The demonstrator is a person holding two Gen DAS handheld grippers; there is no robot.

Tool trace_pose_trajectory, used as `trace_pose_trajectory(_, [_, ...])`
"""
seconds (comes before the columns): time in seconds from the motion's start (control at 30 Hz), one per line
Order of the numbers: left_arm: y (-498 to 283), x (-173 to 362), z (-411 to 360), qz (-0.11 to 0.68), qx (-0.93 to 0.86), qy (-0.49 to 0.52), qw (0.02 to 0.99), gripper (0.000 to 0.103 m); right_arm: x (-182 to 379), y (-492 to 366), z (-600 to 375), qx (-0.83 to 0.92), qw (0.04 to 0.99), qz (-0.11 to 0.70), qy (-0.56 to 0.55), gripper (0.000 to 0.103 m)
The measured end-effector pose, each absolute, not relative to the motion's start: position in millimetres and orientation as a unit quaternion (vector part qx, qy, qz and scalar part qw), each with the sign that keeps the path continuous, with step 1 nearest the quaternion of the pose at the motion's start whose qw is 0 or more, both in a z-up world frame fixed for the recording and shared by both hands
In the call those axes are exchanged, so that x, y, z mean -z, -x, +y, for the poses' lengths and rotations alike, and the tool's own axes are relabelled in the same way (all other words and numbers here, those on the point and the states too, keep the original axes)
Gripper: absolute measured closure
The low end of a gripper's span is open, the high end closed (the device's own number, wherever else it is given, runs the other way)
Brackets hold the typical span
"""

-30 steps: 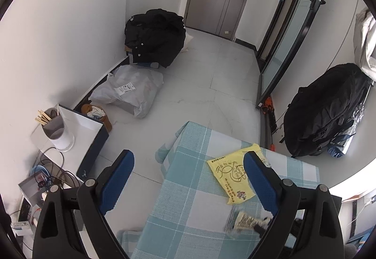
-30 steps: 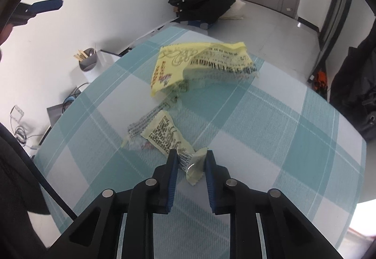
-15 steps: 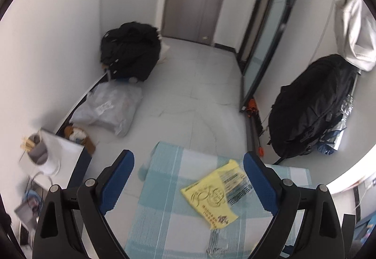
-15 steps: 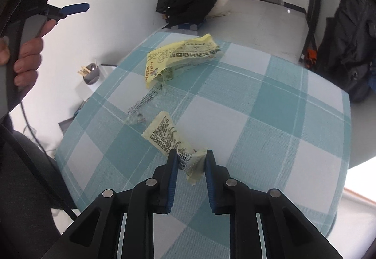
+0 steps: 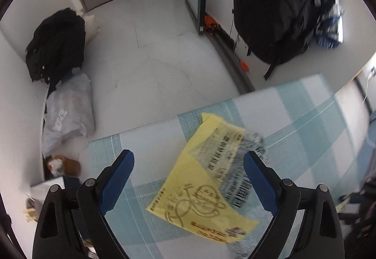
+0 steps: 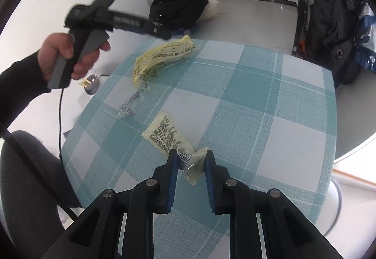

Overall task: Collect trash
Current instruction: 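Grasp the yellow plastic bag with the left tool while the right tool holds the wrapper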

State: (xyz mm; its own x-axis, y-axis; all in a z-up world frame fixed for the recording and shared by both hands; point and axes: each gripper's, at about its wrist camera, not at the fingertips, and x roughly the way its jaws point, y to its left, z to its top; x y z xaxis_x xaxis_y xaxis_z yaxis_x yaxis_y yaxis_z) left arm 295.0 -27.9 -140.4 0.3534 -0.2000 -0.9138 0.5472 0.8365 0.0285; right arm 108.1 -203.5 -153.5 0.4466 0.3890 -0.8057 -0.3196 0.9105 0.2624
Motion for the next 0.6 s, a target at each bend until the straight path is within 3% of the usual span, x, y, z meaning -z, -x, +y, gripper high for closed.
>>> trace_pose_trajectory(0.17, [-297.8, 166.6, -24.1, 0.558, 0.243, -0.176, 0.774, 0.01, 154.7, -108.8, -214.0, -0.201, 0.851, 0.483, -0.051, 0.082])
trace_pose_trajectory(0.4, [-293.8, 167.3, -32.5, 0.555, 0.25, -0.189, 0.77, 0.01, 151.7, -112.2, -223.8, -0.192, 0.854, 0.478, -0.07, 0.082])
trace_pose_trajectory(0.6, [-284.2, 162.2, -39.4, 0.559, 0.253, -0.185, 0.768, 0.05, 146.9, -112.1, -227.2, -0.191, 0.86, 0.468, -0.07, 0.082])
